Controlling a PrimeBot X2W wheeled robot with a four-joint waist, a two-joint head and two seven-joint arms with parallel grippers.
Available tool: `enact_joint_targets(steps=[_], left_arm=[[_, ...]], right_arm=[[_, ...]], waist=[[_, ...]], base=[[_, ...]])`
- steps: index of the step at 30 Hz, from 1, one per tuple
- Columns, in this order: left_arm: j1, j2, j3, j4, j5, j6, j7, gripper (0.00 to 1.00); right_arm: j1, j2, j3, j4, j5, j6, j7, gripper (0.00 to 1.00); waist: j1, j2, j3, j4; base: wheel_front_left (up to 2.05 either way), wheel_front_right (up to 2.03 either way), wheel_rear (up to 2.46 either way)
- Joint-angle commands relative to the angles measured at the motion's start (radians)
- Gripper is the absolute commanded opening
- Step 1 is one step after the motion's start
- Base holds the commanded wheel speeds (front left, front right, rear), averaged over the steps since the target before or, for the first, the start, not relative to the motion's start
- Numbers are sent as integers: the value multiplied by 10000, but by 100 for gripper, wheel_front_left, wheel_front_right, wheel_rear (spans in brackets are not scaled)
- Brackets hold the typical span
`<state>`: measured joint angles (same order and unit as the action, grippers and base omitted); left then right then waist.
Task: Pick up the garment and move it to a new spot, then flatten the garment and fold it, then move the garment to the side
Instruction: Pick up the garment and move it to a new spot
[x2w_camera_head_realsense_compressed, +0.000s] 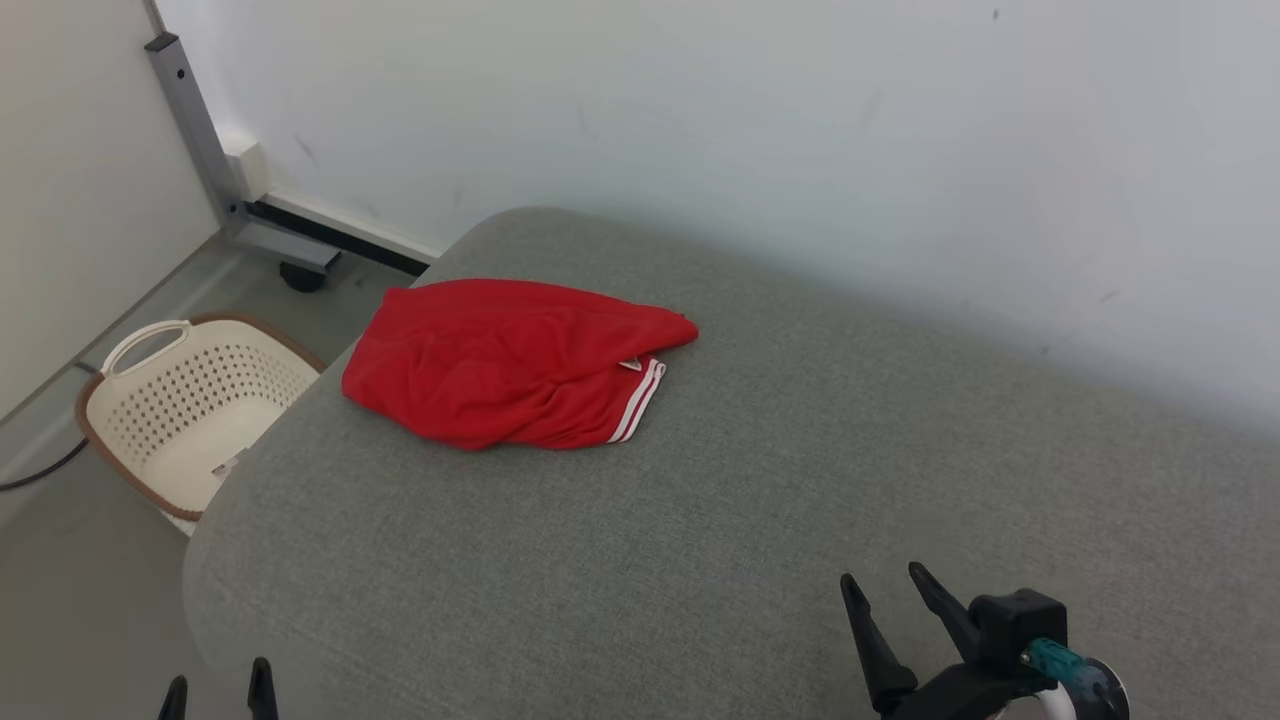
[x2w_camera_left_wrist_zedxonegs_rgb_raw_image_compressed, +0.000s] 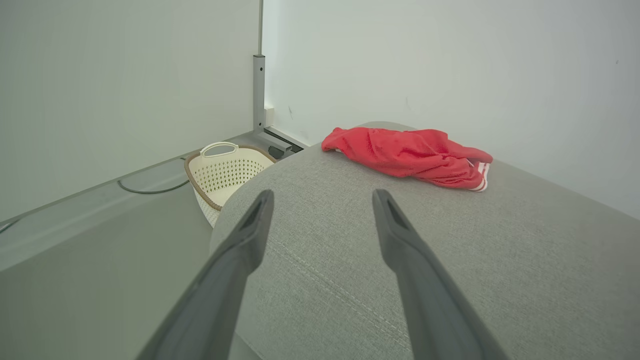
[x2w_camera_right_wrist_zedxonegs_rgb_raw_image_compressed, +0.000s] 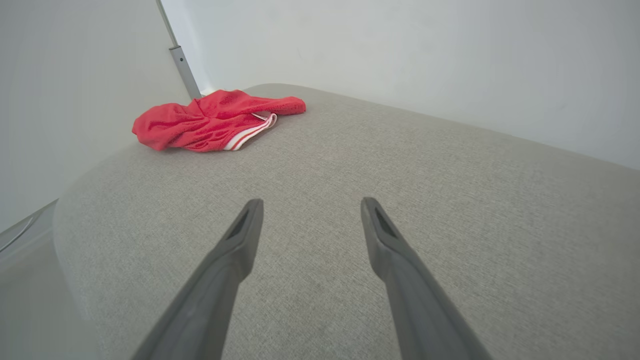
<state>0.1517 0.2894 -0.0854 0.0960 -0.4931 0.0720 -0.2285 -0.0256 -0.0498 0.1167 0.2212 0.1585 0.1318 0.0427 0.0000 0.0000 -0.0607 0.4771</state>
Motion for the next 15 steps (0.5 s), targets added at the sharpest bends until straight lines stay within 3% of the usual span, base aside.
enact_joint_targets(steps=[1,15], left_arm=[[207,-62,59,-67,-45,77,-68,100],[549,-206,343,-537,-87,273,-238,100]], right_arm=[[-159,-10,68,87,-83,-24,-6,100],[-732,-8,474,677,-61,-23,-177,100]], waist=[[0,0,432,410],[0,0,697,554]], base=[[0,0,0],[0,0,0]])
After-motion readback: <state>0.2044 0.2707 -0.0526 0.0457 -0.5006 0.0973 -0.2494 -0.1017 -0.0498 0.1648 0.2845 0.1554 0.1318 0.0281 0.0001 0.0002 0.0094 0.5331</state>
